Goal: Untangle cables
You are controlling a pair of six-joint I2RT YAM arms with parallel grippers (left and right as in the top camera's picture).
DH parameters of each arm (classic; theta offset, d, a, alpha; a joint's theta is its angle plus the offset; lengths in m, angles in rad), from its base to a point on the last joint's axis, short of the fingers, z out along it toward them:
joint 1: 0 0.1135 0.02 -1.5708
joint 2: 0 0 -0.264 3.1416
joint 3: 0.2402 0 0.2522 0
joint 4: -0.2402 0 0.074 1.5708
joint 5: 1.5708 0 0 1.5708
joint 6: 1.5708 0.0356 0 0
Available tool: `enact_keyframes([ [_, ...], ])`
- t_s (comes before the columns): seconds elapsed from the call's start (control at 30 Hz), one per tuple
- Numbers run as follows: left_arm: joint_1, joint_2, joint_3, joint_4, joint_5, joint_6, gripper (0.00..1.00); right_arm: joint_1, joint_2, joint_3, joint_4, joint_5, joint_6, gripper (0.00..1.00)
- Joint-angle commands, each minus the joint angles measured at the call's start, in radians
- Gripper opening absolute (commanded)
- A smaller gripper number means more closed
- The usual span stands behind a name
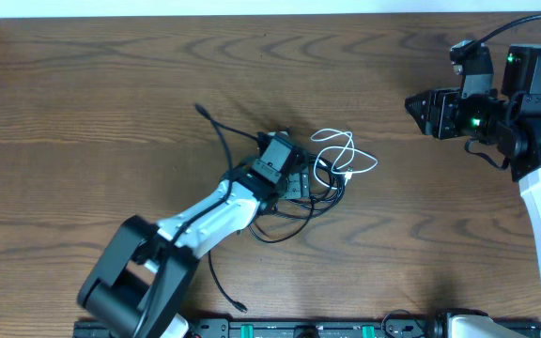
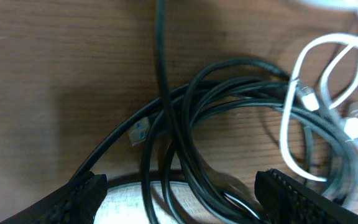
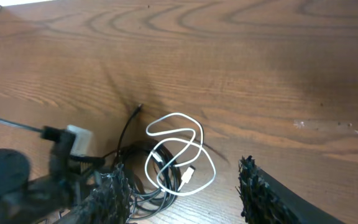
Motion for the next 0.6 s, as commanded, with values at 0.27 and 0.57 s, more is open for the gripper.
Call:
enact_keyframes([
  [0.27, -0.004, 0.103, 0.000, 0.060, -0.072, 0.097, 0.26, 0.084, 0.023, -0.076, -0.013, -0.003, 0.051, 0.63],
  [0.57, -0.005, 0.103, 0.000, 0.055, -0.072, 0.090, 0.08, 0.223, 0.080, -0.279, 0.024, -0.007, 0.274, 0.60],
])
